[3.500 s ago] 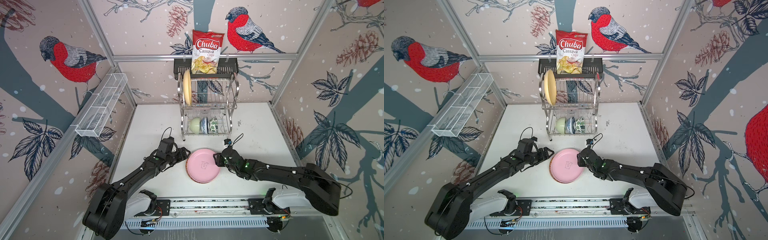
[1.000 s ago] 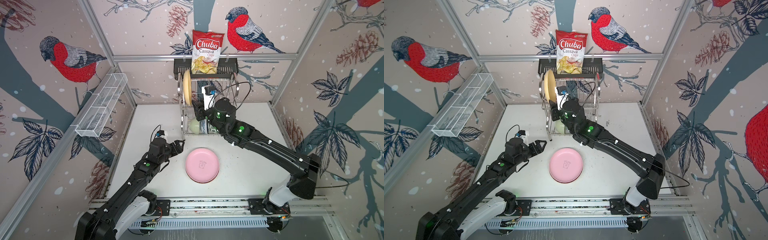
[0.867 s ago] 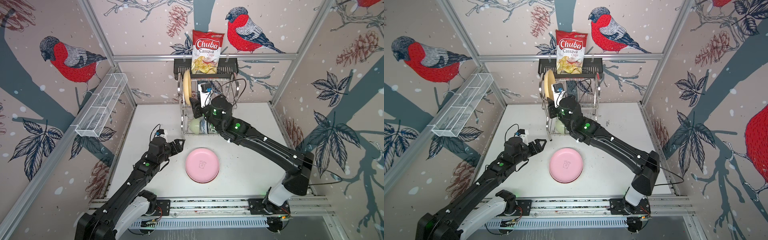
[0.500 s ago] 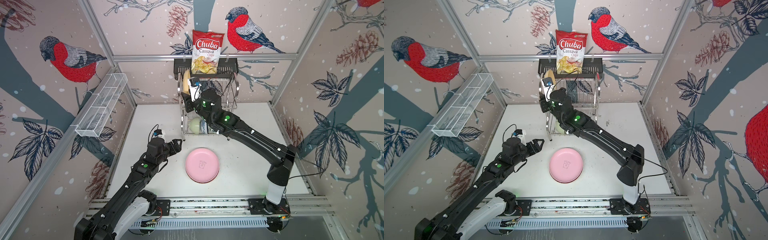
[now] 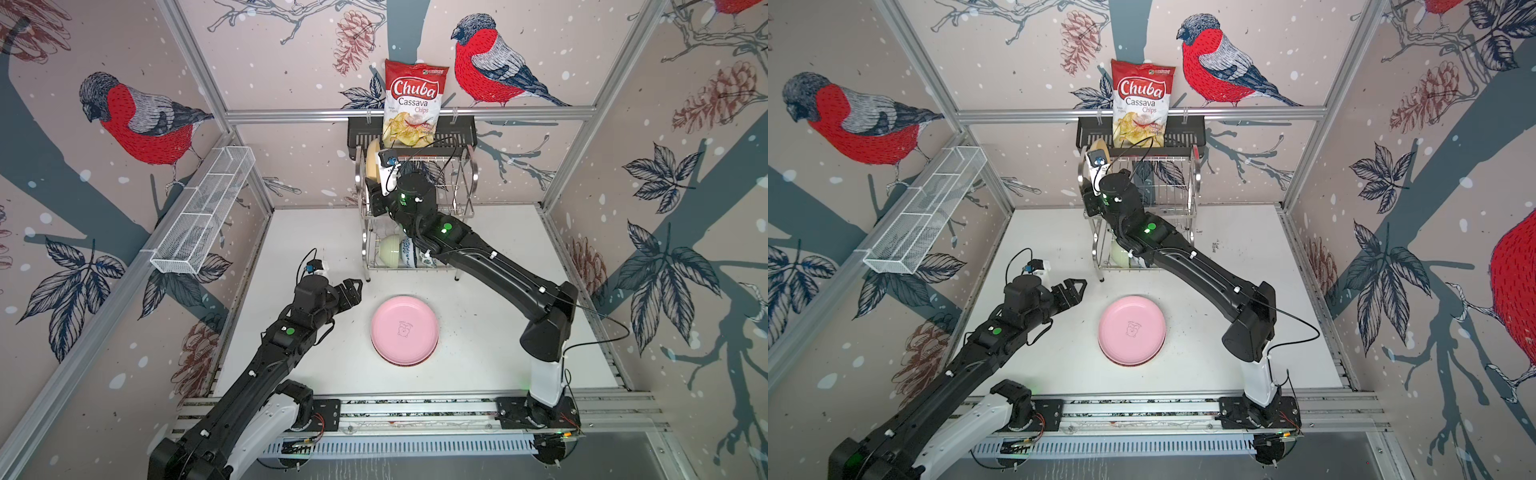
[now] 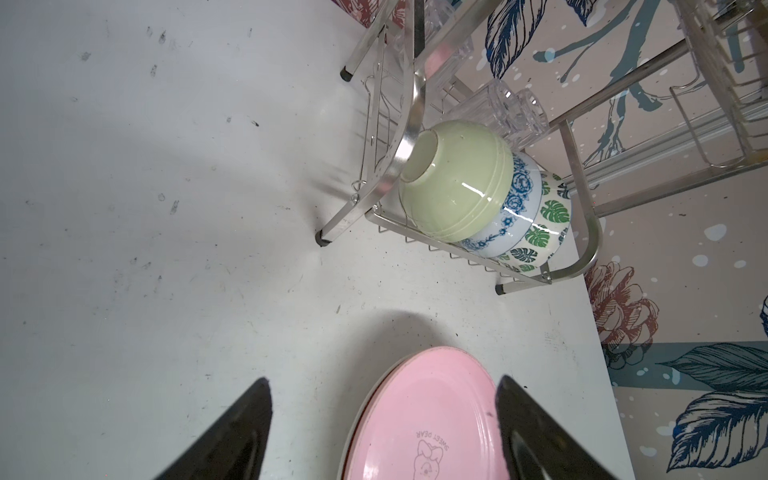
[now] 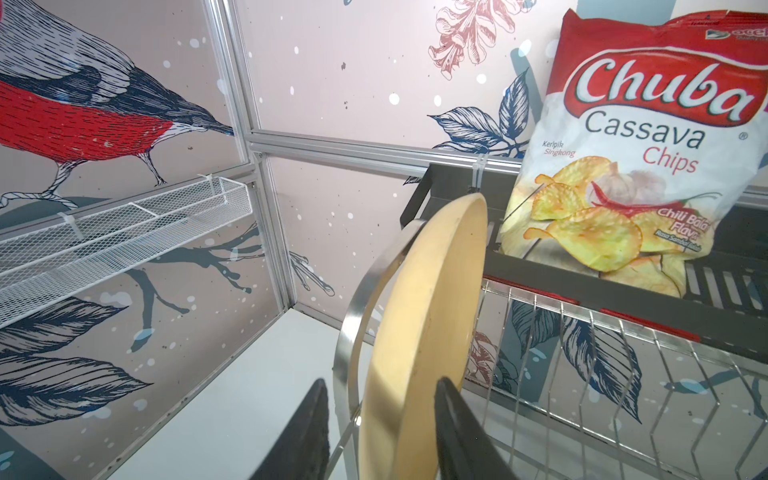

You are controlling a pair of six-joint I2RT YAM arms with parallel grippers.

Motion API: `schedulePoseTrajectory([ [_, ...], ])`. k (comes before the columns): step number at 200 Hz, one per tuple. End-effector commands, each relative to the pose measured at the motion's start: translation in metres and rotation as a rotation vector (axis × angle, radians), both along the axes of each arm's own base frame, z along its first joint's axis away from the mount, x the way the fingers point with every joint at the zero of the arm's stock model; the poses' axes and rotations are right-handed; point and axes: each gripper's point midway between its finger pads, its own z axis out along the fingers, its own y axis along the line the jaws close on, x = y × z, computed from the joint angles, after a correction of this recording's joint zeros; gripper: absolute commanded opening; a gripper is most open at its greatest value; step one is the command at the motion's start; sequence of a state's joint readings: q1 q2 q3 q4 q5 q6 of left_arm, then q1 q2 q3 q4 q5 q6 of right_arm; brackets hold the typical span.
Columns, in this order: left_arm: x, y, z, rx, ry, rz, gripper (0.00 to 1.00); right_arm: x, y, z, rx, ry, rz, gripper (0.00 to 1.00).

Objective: Unload the mixed dishes from the dish rack
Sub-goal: 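Close the right gripper on the yellow plate rim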

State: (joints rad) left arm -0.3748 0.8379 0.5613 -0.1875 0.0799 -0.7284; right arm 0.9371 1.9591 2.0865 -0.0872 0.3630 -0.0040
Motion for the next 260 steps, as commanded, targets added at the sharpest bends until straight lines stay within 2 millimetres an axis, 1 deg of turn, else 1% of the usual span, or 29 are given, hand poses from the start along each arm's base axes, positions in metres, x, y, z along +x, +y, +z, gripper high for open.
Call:
schedulePoseTrajectory([
  [1,0.002,-0.003,0.001,-0.004,-0.009,-0.015,0.84,0.009,0.000,0.002,0.008,-0.008,-0.007,0.43],
  [42,0.003,-0.002,-0.007,-0.008,0.005,-0.009,0.84,0.024,0.002,-0.005,0.028,0.015,0.022,0.42],
  [65,0.003,-0.002,-0.010,-0.013,0.016,-0.003,0.84,0.030,0.004,-0.010,0.044,0.033,0.047,0.39],
  [106,0.001,0.001,-0.008,-0.016,0.014,0.005,0.84,0.038,0.001,-0.016,0.053,0.050,0.058,0.36],
  [128,0.000,0.002,-0.005,-0.012,0.013,0.006,0.84,0.041,0.001,-0.022,0.053,0.065,0.059,0.31],
  [139,0.000,0.003,-0.003,-0.007,0.012,0.008,0.84,0.041,0.002,-0.023,0.061,0.073,0.064,0.28],
  [157,0.001,0.004,-0.001,-0.004,0.007,0.011,0.84,0.040,0.002,-0.023,0.068,0.079,0.071,0.26],
  [185,0.001,0.003,-0.001,-0.014,0.008,0.012,0.84,0.038,0.002,-0.023,0.067,0.088,0.078,0.25],
  [243,0.000,0.002,-0.002,-0.021,0.011,0.011,0.84,0.036,0.000,-0.023,0.088,0.112,0.078,0.12],
  [260,-0.001,0.003,-0.002,-0.020,0.007,0.013,0.84,0.035,0.000,-0.021,0.096,0.114,0.083,0.10],
])
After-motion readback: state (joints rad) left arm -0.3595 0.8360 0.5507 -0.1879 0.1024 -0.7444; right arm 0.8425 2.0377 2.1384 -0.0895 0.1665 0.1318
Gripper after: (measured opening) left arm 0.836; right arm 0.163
